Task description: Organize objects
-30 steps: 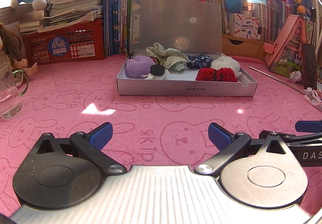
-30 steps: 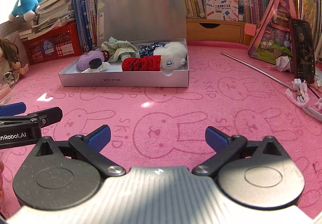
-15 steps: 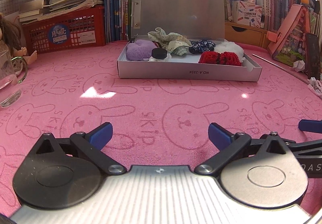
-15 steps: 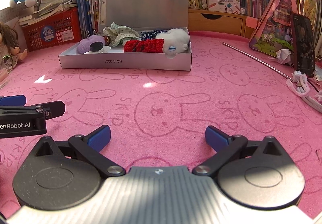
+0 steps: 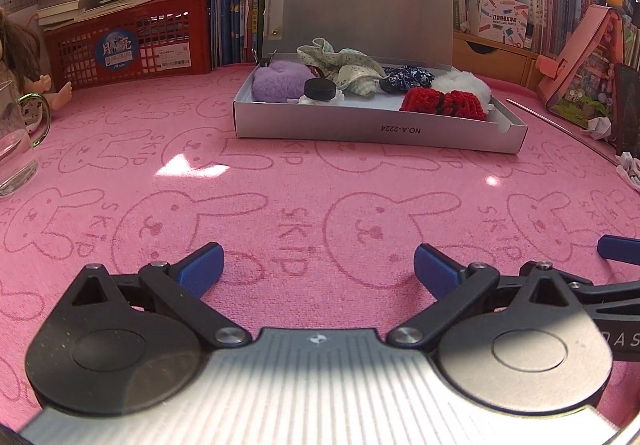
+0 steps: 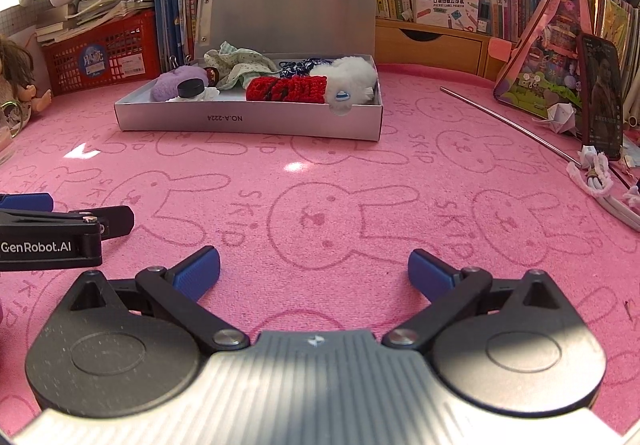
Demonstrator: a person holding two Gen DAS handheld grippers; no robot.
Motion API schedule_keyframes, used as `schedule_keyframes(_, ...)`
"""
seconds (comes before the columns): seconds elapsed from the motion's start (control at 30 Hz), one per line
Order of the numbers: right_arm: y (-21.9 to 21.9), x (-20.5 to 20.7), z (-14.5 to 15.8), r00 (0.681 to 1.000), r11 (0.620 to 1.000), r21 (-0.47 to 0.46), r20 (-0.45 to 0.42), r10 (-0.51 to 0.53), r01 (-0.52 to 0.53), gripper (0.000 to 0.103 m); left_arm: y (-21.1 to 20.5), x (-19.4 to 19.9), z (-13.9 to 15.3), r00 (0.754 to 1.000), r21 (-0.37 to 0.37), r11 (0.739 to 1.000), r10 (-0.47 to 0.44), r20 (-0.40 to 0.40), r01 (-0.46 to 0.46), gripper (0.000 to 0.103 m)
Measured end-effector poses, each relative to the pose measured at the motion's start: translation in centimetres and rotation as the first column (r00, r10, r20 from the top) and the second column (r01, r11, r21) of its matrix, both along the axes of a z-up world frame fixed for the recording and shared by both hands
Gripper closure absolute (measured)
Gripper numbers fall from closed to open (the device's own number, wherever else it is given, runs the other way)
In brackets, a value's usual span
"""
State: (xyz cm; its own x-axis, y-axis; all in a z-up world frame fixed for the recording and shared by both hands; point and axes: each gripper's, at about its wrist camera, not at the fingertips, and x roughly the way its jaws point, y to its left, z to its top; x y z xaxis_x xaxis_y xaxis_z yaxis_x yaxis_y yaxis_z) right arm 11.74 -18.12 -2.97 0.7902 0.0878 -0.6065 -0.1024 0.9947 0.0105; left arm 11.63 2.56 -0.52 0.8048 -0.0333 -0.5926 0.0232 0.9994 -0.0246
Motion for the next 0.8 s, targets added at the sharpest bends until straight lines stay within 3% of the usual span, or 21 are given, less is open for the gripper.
schedule_keyframes(0.8,-0.01,-0.01,-0.04,1.000,1.000,0.000,0.000,0.001,-0.001,0.000,-0.22,-0.02,-0.12,1.000,0.007,1.000,-0.001,-0.004,0.001,0.000)
